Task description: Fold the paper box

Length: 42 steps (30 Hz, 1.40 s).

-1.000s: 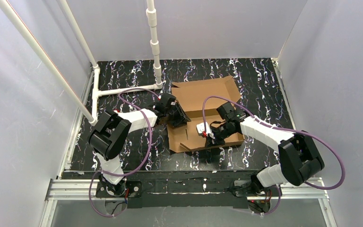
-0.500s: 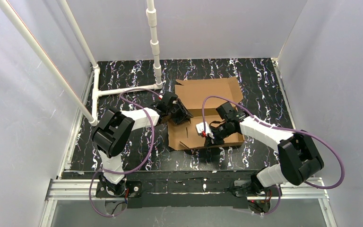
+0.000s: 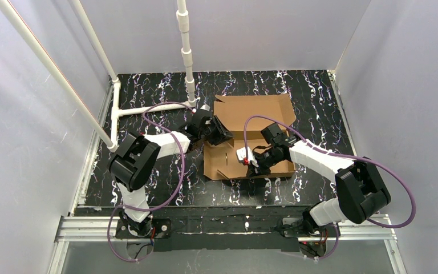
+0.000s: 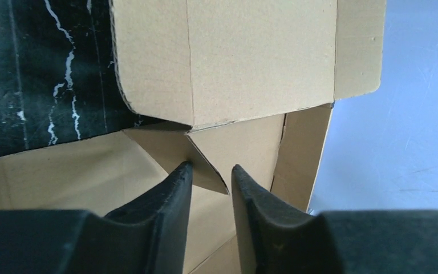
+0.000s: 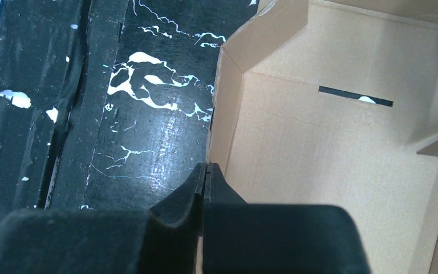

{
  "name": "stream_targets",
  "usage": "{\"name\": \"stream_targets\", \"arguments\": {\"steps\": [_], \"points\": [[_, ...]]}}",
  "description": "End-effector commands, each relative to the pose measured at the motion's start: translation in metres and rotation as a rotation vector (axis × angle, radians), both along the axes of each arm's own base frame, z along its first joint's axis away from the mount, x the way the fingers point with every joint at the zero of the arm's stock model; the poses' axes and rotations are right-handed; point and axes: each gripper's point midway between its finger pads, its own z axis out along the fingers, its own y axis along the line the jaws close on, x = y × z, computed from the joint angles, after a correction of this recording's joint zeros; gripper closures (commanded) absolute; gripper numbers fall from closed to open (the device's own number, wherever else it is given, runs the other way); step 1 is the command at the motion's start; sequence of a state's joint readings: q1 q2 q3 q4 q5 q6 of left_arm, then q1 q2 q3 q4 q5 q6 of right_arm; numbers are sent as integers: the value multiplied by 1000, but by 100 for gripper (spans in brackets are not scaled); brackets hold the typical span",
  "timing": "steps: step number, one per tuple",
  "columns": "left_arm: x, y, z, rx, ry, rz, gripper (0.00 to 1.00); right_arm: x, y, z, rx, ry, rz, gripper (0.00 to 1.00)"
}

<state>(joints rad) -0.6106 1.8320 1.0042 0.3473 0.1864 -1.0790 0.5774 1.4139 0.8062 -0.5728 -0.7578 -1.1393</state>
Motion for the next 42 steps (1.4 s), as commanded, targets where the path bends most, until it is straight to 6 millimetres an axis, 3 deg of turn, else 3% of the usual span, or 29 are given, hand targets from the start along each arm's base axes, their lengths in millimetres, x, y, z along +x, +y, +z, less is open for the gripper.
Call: {"name": "stream_targets", "arguments": {"steps": [1, 4, 7, 12, 13, 15, 18, 21, 25, 30, 37, 42], "points": [[7, 10, 33, -31, -91, 6, 72, -6, -5, -8, -27, 38, -7, 99], [4, 5, 59, -54, -161, -64, 71, -4, -6, -8, -26, 40, -16, 99], [-12, 7, 93, -66, -256, -158, 66, -2, -8, -7, -23, 37, -26, 99], [-57, 59, 132, 63, -375, -148, 57, -1, -9, -4, -17, 30, -32, 99], [-67, 71, 132, 92, -368, -131, 55, -1, -9, -4, -18, 33, -33, 99], [-96, 92, 120, 132, -309, -132, 54, -2, -9, -4, -17, 32, -32, 99], [-135, 107, 105, 86, -223, -118, 57, -2, -9, -5, -16, 38, -33, 99], [-167, 103, 92, 1, -134, -119, 65, -2, -9, -6, -19, 40, -31, 99], [-190, 93, 75, 7, -100, -96, 74, -2, -10, -9, -26, 44, -32, 99], [-178, 82, 49, 68, -81, -7, 99, -3, -10, -9, -26, 48, -31, 99], [-161, 60, 10, 195, 1, 10, 100, -3, -11, -11, -26, 47, -31, 99], [-152, 46, -3, 204, 23, 12, 100, -5, -10, -11, -21, 54, -26, 99]]}}
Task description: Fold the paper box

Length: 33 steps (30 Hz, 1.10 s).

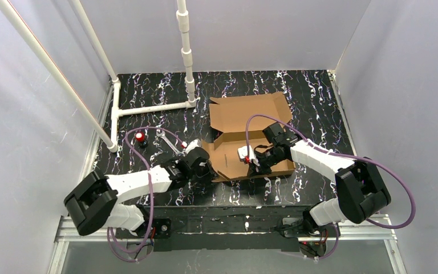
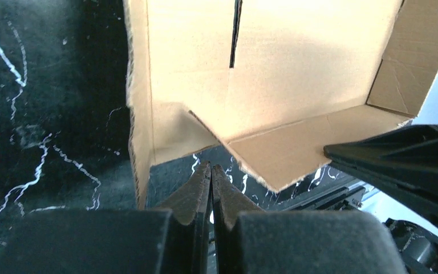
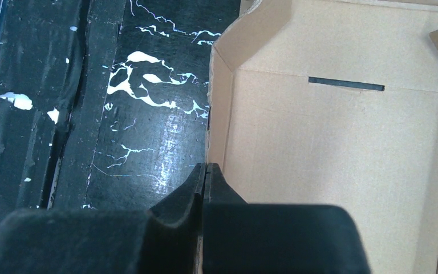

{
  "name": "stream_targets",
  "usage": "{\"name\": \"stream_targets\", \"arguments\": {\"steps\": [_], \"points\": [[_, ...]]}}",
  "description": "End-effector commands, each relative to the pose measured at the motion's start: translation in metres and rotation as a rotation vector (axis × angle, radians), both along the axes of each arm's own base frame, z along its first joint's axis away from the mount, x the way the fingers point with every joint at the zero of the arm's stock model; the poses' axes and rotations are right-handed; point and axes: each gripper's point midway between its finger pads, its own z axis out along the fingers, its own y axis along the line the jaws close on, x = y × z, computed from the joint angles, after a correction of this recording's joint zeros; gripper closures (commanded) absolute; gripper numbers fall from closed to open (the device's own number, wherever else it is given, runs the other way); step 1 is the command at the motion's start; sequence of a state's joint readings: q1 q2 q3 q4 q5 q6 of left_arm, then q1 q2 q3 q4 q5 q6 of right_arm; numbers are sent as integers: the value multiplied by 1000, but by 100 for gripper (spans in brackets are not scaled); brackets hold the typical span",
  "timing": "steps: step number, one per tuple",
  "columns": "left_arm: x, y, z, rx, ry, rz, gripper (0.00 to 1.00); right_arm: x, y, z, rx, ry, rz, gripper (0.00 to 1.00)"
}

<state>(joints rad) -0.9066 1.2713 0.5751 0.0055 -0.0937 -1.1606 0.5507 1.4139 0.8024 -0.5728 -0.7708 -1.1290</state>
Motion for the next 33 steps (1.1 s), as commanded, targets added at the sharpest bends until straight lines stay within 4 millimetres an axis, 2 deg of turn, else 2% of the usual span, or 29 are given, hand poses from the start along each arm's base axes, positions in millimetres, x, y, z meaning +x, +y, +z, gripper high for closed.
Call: {"name": "stream_targets", "arguments": {"steps": [1, 7, 12, 17, 21, 25, 28, 29, 30, 31, 32, 33], "points": [[20, -20, 12, -29, -47, 23, 100, -9, -5, -12, -24, 41, 6, 99], [25, -49, 3, -19, -42, -92, 100, -12, -4, -13, -22, 47, 19, 99], [15, -77, -2, -98, -31, -233, 100, -11, -4, -14, -27, 43, 16, 99], [2, -81, -11, -134, -10, -287, 100, -9, -4, -16, -35, 34, 5, 99], [-3, -80, -9, -156, -21, -307, 100, -8, -5, -18, -42, 35, 0, 99], [7, -68, 4, -154, -87, -274, 99, -8, -6, -19, -49, 33, -3, 99], [22, -50, 22, -168, -136, -229, 96, -7, -7, -20, -56, 31, -5, 99], [31, -39, 32, -172, -166, -208, 94, -7, -7, -20, -57, 28, -5, 99], [47, -20, 52, -173, -217, -172, 93, -7, -8, -21, -60, 28, -5, 99], [67, 8, 63, -124, -250, -117, 92, -7, -7, -22, -59, 33, -4, 99], [80, 24, 61, -65, -254, -82, 92, -7, -7, -22, -61, 34, -4, 99], [102, 45, 55, 49, -239, -45, 93, -8, -7, -23, -62, 38, -3, 99]]}}
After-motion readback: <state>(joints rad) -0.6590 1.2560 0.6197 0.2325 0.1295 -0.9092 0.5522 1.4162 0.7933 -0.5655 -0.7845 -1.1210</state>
